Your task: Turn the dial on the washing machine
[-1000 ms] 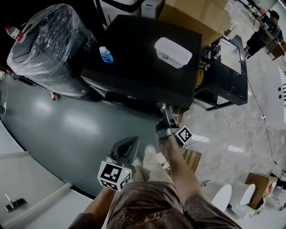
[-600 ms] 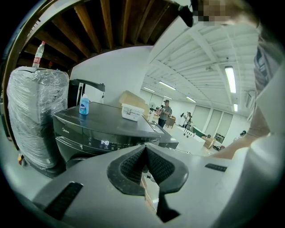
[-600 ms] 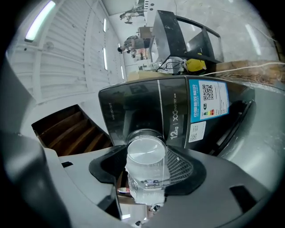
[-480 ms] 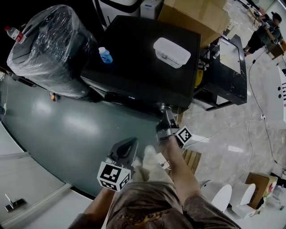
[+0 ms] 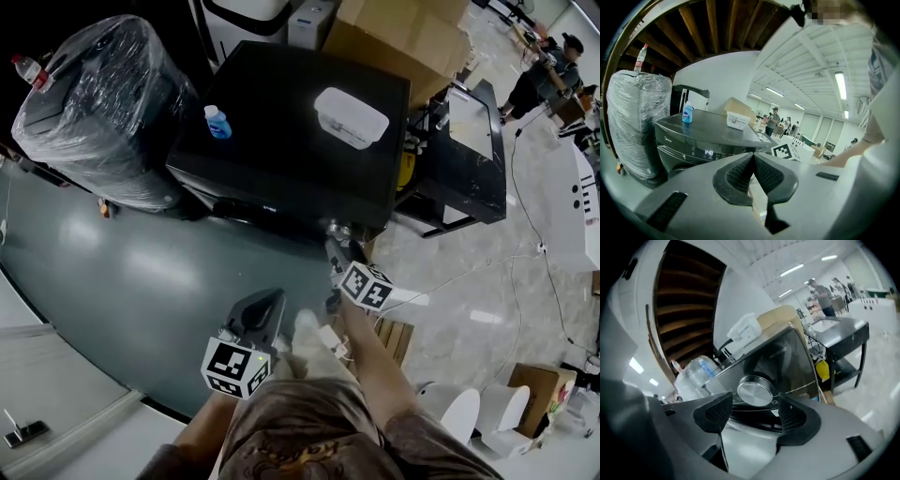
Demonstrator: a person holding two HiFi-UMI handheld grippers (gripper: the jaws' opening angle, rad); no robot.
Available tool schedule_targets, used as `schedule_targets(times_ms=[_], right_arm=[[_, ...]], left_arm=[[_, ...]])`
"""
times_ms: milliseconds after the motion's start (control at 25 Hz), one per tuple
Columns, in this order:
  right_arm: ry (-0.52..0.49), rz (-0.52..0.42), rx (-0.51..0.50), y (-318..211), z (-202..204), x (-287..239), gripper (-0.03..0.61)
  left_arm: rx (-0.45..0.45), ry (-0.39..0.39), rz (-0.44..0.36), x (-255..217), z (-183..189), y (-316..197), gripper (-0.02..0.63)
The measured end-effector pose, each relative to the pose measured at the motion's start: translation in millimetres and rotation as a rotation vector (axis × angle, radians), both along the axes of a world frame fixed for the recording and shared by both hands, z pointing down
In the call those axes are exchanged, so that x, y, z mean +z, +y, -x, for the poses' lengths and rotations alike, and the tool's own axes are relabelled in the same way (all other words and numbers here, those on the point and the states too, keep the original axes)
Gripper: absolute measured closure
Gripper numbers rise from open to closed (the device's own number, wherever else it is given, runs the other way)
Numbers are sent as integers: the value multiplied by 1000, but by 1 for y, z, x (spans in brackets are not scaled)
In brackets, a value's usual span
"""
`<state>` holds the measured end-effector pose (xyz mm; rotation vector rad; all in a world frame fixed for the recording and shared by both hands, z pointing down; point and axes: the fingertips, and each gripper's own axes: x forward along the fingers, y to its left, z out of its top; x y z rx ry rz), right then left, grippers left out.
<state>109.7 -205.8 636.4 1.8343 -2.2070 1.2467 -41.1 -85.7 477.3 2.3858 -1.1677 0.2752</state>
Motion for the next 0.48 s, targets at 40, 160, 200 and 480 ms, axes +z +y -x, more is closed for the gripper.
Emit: schedule_targets(times_ms=[40, 160, 200, 480], right_arm=[[56, 10, -13, -1, 1, 0, 307], [237, 35, -34, -3, 2, 1, 305], [294, 37, -34, -4, 2, 1, 305], [334, 70, -21, -14, 9, 5, 305]], left_arm=[[0, 1, -2, -1, 0, 0, 615], [-2, 4, -5, -3, 2, -1, 616], [-4, 3, -6, -4, 2, -1, 616], [-19, -3, -4, -2, 7, 0, 617]])
